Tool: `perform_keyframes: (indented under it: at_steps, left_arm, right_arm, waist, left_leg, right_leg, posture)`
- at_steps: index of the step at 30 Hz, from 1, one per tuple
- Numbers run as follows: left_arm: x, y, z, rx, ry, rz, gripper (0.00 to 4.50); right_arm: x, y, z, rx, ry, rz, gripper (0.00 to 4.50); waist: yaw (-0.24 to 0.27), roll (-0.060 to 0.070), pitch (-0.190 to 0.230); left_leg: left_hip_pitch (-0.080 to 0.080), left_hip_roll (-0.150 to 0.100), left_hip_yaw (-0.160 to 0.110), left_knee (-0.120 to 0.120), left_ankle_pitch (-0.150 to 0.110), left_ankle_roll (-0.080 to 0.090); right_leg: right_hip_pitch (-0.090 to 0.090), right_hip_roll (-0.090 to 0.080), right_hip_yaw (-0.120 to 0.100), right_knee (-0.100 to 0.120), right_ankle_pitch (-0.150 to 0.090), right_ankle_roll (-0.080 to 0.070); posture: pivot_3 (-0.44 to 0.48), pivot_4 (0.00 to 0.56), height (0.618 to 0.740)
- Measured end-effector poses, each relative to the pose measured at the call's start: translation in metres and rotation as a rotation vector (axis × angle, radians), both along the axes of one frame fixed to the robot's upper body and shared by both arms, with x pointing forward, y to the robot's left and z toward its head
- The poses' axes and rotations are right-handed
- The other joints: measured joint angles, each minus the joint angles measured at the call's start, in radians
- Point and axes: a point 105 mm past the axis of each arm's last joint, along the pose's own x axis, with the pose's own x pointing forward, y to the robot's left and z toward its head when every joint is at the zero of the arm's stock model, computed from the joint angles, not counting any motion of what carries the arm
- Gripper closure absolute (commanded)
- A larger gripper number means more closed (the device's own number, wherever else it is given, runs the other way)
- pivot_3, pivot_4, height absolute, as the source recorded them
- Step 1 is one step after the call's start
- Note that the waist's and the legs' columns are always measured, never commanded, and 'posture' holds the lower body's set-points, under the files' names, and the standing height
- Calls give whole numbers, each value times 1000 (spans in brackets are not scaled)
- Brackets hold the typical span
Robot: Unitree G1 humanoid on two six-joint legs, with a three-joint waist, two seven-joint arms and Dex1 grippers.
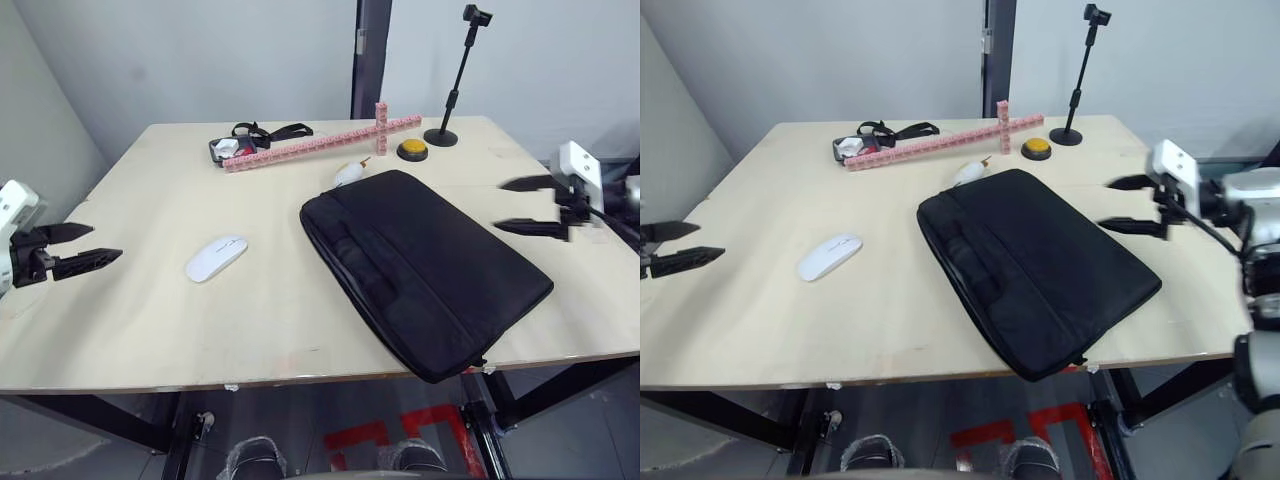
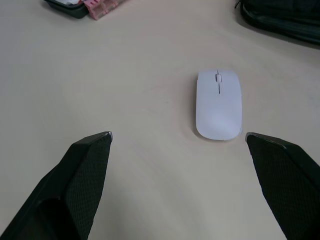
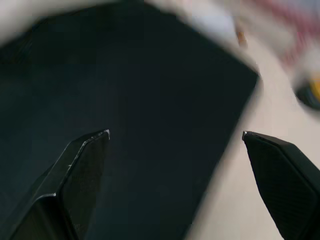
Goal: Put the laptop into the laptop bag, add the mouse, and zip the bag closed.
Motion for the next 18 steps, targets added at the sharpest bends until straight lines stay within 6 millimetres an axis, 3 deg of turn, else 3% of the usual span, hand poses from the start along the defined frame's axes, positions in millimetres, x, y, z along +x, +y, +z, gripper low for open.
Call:
perform_keyframes:
  at_steps: [5,9,13,18]
  left_arm:
    - [-8,5,-13,-34,-4,52,0]
    - [-15,2,-27,-80,-25,87,0]
    - [-25,-2,-50,-122,2,123,0]
    - [-26,-6,-37,-106,-49,137,0]
  right_arm:
    - [-22,53,44,273,-18,215,33]
    - [-47,90,56,383,10,367,33]
    - [-63,104,58,404,28,414,33]
    - [-67,115,62,410,-6,407,33]
  waist:
    - [15,-1,0]
    - [33,-1,-1]
    - [45,-2,-1]
    - [40,-3,-2]
  left_leg:
    - [0,0,0,-2,0,0]
    - [1,0,0,-2,0,0]
    - [2,0,0,-2,-1,-1]
    - [4,0,0,-2,-4,-7]
  right_leg:
    - [1,0,-1,-3,0,-5]
    - [1,0,-1,-3,0,-5]
    - [2,0,-1,-3,0,-6]
    - [3,0,0,-2,0,-5]
  posture:
    - [0,150,740]
    - [0,150,740]
    - [0,150,740]
    - [0,150,740]
